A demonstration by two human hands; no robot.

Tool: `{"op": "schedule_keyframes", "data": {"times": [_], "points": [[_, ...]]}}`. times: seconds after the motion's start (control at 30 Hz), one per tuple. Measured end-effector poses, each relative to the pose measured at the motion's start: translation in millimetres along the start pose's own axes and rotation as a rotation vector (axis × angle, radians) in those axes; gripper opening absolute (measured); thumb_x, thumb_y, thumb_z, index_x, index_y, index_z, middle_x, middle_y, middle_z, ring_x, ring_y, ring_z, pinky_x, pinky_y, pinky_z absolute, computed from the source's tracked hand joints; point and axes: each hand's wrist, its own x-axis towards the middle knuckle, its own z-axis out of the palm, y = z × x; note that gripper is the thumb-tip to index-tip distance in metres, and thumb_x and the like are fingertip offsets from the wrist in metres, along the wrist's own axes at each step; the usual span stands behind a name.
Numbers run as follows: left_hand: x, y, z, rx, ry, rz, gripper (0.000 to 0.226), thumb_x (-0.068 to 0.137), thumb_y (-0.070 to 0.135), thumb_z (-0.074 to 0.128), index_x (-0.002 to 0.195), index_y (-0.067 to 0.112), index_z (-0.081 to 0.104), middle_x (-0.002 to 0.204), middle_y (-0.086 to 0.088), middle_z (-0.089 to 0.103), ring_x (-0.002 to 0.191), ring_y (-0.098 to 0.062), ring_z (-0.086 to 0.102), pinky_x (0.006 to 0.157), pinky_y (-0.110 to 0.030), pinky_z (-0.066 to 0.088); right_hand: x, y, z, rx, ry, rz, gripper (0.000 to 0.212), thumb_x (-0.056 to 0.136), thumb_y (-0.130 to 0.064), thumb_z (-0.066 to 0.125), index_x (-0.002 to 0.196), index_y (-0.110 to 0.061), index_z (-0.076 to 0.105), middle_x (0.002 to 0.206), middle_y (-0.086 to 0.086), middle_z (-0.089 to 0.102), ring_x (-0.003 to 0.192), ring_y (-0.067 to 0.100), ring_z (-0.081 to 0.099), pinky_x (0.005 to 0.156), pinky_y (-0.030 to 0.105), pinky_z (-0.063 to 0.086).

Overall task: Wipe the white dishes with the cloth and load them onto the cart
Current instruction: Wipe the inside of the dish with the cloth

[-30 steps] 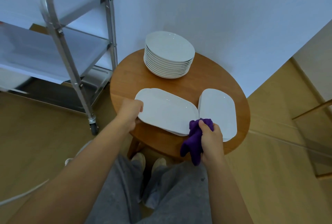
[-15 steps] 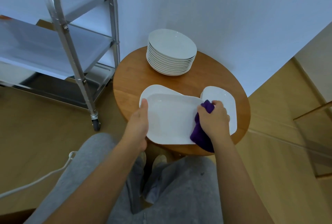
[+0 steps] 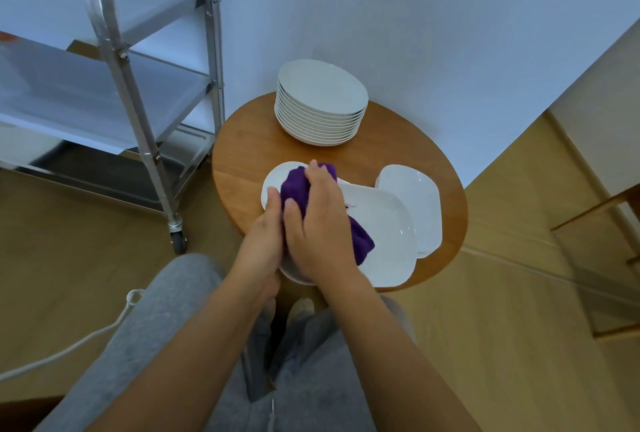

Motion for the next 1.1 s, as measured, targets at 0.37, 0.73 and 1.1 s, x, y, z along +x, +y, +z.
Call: {"op": "schedule_keyframes", "data": {"times": [0.37,0.73,1.1], "points": [[-12,-1,-12,-0.394,-0.055,-0.1,0.046,0.084,0.063,0.045,0.098,0.022,0.062,0.085,-0.002,0.073,0.102,-0.021,0.064,0.068,-0.032,0.057,-19,-15,-24,-0.054,-0.236,-0.263,0.041,0.095,-0.031,0.048,0.132,-0.015,0.051,0.13,0.002,0.056,0.118,0.015,0.049,0.095,0.018,0.024],[-9,-1,-14,-0.331,-0.067,-0.162,0.053,0.083,0.067,0.043,0.101,0.021,0.063,0.088,-0.011,0.074,0.074,-0.028,0.072,0.059,-0.042,0.058,-38,10,-62,-0.124,-0.29,-0.483,0.025,0.073,-0.026,0.069,0.093,-0.011,0.07,0.088,0.0,0.068,0.078,0.012,0.061,0.07,0.019,0.048],[-22,-1,-22,-0.098,0.086,-0.028,0.042,0.083,0.07,0.034,0.088,0.035,0.057,0.099,0.0,0.067,0.093,-0.026,0.065,0.085,-0.049,0.053,-56,34,-63,-0.049,0.033,-0.099,0.032,0.074,-0.021,0.063,0.1,-0.003,0.067,0.096,0.009,0.068,0.087,0.022,0.061,0.073,0.029,0.052]]}}
